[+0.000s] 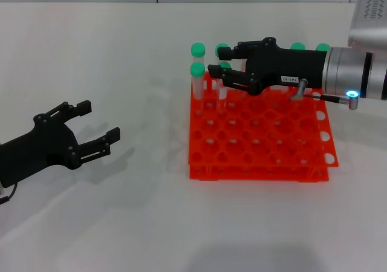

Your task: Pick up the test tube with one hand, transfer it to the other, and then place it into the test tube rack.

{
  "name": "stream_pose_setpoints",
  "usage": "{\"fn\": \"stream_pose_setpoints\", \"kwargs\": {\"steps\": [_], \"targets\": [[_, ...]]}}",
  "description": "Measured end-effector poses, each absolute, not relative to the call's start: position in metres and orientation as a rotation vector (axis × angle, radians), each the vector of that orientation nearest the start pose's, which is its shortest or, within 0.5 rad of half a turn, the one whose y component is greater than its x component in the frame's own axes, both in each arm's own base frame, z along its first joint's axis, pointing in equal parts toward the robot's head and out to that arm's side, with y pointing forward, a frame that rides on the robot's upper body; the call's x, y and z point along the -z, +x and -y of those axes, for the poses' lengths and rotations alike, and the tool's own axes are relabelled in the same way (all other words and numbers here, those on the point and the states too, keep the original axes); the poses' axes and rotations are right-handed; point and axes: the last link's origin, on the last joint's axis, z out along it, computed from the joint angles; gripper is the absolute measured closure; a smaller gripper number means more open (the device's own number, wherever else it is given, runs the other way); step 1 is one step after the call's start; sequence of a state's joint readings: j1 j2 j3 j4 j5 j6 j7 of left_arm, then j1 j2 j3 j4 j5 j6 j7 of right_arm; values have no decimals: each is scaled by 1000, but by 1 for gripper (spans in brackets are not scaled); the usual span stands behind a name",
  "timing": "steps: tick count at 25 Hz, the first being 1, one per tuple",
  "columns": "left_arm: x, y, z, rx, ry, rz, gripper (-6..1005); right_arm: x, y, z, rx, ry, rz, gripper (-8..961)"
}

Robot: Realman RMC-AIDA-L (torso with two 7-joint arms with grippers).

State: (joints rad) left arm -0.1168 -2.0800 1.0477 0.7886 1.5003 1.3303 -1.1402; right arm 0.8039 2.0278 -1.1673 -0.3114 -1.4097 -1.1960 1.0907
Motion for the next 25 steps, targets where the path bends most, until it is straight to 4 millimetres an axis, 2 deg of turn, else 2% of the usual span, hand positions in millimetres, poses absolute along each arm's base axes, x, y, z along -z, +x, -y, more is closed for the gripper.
{"fn": "stream_pose_setpoints", "kwargs": {"steps": [5,8,13,18,25], "targets": [[-9,-324,-265,677,-2377,564,138,49,179,-392,-806,-2709,-272,512],[-9,-325,-264,680,-2377,565,138,35,184,-382,-862,-2711,-225,496],[-10,-322,-267,685,-2386,554,137,3,213,-363,-845,-2654,-211,469],[-19,-317,-272,714,-2407,562,136,-20,240,-353,-770,-2672,-250,376],[-31,-303,-284,767,-2566,566,135,-23,269,-341,-631,-2742,-338,245]]}}
